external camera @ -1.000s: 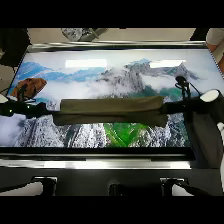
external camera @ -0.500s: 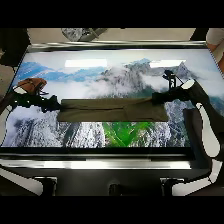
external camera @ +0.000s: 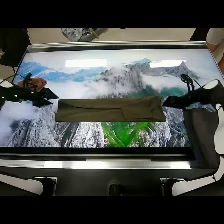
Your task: Fold the shirts.
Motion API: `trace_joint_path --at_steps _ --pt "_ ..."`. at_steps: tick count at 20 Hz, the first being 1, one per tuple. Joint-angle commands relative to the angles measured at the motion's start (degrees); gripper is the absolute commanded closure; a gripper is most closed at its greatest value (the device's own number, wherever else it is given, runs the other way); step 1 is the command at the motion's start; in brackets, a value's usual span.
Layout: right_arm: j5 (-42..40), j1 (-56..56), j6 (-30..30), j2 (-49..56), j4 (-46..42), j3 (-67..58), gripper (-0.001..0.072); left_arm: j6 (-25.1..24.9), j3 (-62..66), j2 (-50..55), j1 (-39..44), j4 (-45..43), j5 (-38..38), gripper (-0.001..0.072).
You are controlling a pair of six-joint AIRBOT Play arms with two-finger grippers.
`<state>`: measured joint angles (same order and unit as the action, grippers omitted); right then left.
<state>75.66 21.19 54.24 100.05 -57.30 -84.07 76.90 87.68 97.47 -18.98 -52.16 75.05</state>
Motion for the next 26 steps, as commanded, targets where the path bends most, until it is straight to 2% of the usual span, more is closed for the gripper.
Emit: trace_joint_path --at_steps 1,8,9,10,11,12,13,14,15,17,19,20,21,26 --pt "4.94 3.37 0.22 3.23 4.46 1.49 0.0001 -0.39 0.37 -5.31 0.35 0.13 0.48 0.0044" --pt "0.59 -3.45 3.65 9.03 11.04 1.49 0.0002 -0.39 0.37 -10.45 6.08 0.17 0.59 0.0043" --pt "-0.37 -4.68 4.24 9.01 11.17 1.49 0.0008 -0.42 0.37 -10.62 7.41 0.17 0.61 0.0043" --pt "-1.11 -5.75 4.92 8.98 12.24 1.46 0.0044 -0.46 0.35 -10.6 8.81 0.17 0.59 0.0043" --pt "-1.55 -6.75 4.92 8.66 13.94 1.46 0.0161 -0.61 0.35 -10.45 10.49 0.17 0.57 0.0043" --pt "-2.12 -7.65 4.94 7.78 14.56 1.46 0.0352 -0.66 0.04 -10.4 12.28 0.15 0.26 0.0045" --pt "-2.73 -8.35 4.94 6.45 14.43 1.46 0.0473 -0.63 -0.72 -10.4 14.43 0.15 -1.11 0.0058" --pt "-3.19 -8.94 5.01 4.63 14.4 1.44 0.0616 -0.61 -1.84 -10.38 16.65 0.15 -2.84 0.0179" --pt "-3.45 -9.49 5.14 2.64 14.34 1.44 0.0655 -0.63 -3.61 -10.38 19.34 0.17 -5.55 0.0354" --pt "-3.13 -11.04 5.18 -2.4 12.66 1.46 0.0667 -0.61 -7.54 -9.97 25.14 0.17 -11.52 0.0463" --pt "-1.84 -13.05 6.54 -7.5 8.63 1.46 0.0669 -0.57 -9.81 -7.85 31.32 0.17 -15.37 0.0517" --pt "-0.57 -14.1 7.08 -9.88 6.84 1.46 0.0669 -0.37 -9.77 -6.12 34.16 0.42 -15.96 0.0639" --pt "1.14 -15.04 7.21 -12.44 5.18 1.46 0.0669 -0.35 -9.75 -4.31 36.96 1.57 -17.4 0.068" --pt "6.54 -15.69 11.13 -25.57 0.9 1.46 0.067 -0.35 -9.73 4.17 44.76 16.17 -24.57 0.0681"
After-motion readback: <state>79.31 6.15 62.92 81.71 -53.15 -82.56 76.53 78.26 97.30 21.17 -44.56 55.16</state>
